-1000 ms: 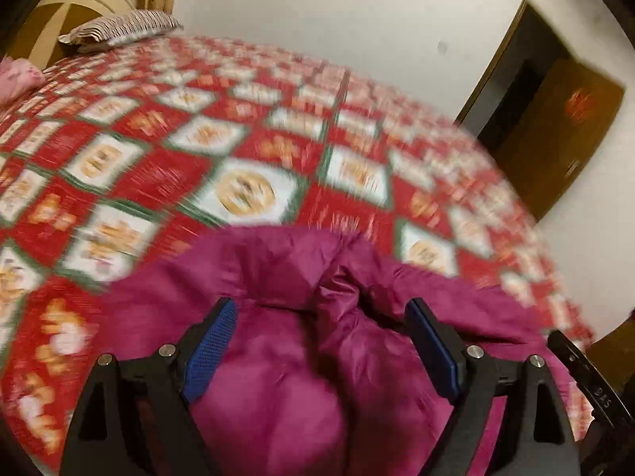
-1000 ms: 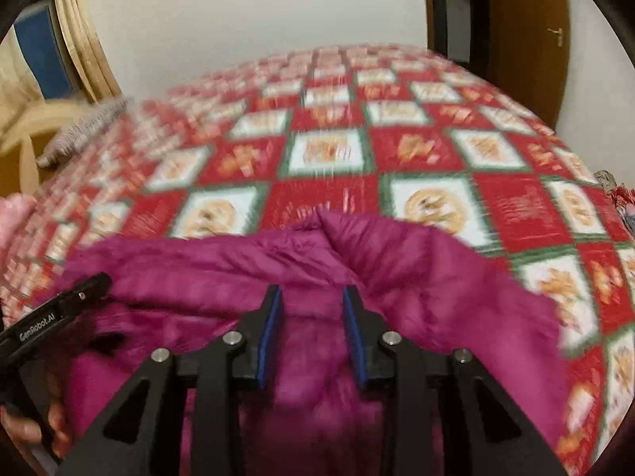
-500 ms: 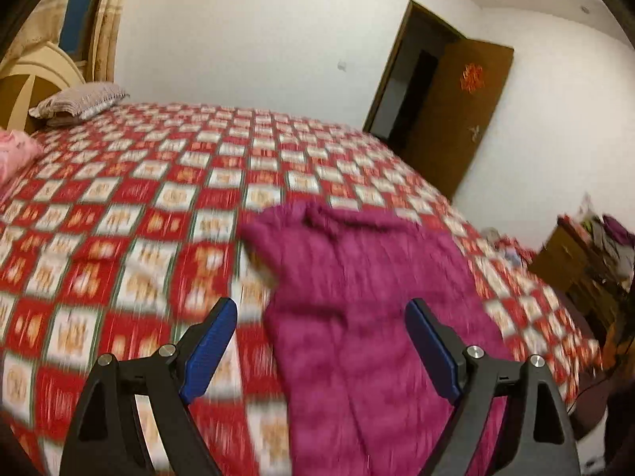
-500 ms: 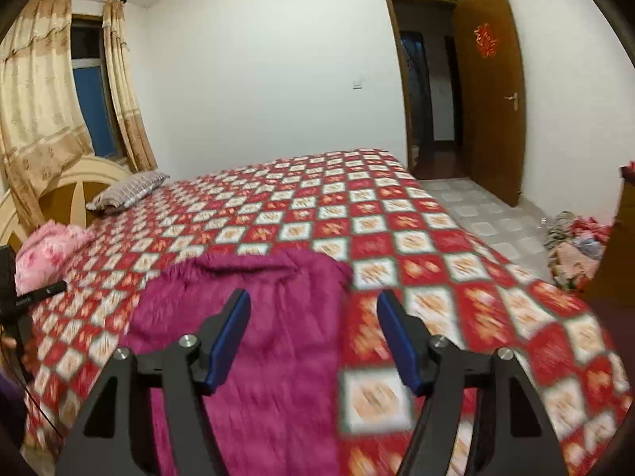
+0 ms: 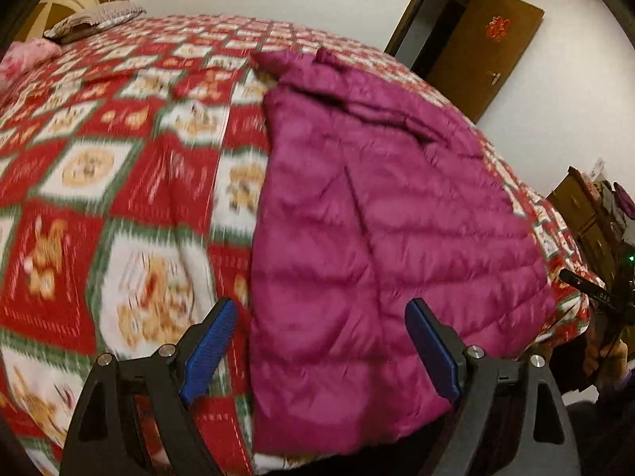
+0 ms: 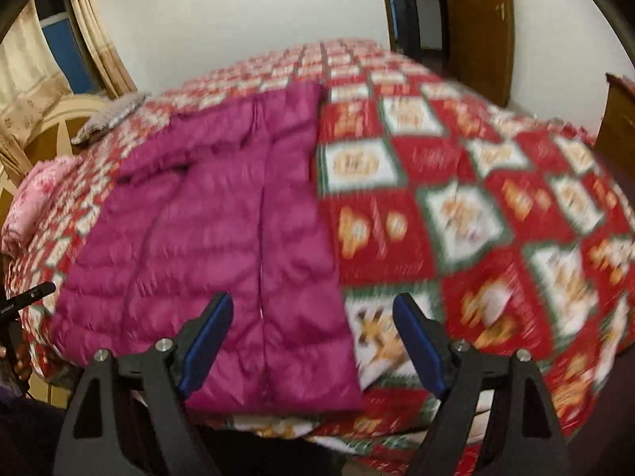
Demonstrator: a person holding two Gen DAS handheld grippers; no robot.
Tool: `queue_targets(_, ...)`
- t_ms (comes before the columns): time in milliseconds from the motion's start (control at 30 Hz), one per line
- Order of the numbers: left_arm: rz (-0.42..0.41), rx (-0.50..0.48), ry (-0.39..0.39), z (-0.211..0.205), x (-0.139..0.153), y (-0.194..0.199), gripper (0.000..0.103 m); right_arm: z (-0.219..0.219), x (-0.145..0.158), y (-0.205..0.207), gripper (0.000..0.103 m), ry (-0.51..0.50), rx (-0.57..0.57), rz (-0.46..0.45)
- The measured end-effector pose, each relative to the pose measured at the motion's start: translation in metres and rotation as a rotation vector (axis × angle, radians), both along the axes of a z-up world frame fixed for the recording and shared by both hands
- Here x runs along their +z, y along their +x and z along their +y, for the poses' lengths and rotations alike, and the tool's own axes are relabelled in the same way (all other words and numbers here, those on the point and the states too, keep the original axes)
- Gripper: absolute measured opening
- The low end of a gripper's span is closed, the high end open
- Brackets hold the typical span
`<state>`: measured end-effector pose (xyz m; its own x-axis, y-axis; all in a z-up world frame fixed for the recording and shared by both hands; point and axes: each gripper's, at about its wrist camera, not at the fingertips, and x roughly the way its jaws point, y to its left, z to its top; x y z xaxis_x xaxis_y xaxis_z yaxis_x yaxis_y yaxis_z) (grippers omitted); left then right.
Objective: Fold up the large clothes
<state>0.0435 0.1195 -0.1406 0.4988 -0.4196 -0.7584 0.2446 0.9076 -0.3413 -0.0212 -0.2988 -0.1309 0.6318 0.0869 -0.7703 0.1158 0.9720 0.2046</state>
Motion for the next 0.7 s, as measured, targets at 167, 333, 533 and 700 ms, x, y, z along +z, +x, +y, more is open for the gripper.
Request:
queue_targets(167, -0.003, 0.000, -0.023, 0.001, -0.008, -0.008, 0.087, -0.004, -0.027, -0.002, 0.085, 0.035, -0.022, 0.060)
queue_targets(333, 0.009, -0.019, -0.045, 0.003, -0.010, -0.014, 0.087, 0.004, -0.045, -0.003, 0.085, 0.078, 0.023, 0.120)
queue_targets(533, 0.024, -0.029, -0.056, 0.003, -0.012, -0.024, 0.075, 0.023, -0.050, -0.005, 0.076, -0.021, 0.115, 0.142)
queue_targets(700, 0.086, -0.033, -0.108, 0.009, -0.014, -0.019, 0.021, 0.018, -0.047, -0.006, 0.043, 0.022, 0.119, 0.140)
